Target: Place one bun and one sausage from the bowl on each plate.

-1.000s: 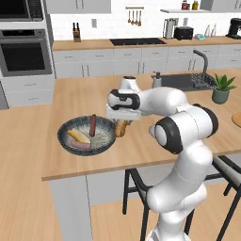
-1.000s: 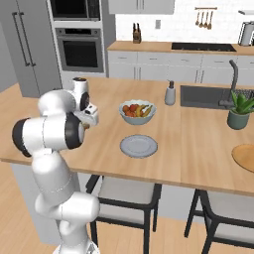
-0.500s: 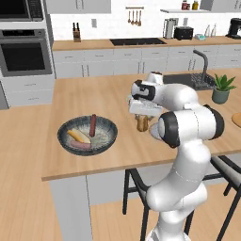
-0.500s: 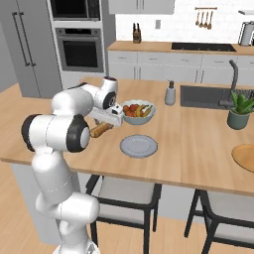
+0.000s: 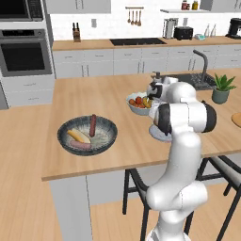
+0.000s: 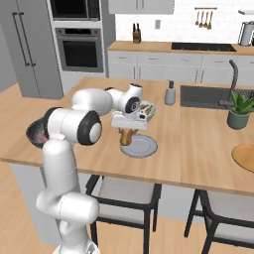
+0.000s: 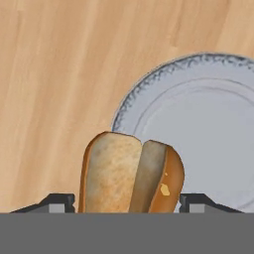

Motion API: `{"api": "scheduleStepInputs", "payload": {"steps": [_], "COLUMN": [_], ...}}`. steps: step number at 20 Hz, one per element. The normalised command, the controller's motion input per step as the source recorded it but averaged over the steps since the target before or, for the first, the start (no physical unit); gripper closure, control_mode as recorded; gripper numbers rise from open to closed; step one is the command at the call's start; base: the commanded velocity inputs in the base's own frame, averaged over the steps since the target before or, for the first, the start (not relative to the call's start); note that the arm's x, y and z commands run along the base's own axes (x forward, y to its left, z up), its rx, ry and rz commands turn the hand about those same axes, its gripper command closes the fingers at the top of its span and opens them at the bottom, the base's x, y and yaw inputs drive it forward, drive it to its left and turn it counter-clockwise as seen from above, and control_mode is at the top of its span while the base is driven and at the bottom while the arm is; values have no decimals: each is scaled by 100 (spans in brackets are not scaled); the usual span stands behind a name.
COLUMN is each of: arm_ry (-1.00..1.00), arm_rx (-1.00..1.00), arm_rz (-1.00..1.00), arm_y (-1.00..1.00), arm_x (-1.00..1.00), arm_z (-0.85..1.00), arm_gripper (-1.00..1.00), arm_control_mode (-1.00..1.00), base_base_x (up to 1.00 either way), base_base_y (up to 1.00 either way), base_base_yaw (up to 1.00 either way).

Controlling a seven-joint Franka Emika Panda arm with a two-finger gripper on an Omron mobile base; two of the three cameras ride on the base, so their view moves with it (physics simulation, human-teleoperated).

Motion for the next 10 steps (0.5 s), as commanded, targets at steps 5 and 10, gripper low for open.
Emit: {"api": "scheduleStepInputs", "payload": {"steps": [5,10], "arm_ry": [0,0], "arm_rx": [-1,-1], "arm_rz": [7,0], "arm_y": [-11,0], "arm_x": [8,11], "arm_z": [-33,-49], "arm_gripper": [100,100], "arm_control_mode": [-100,-100], "base_base_x": [0,0], "base_base_y": [0,0], "base_base_yaw": [0,0]}}
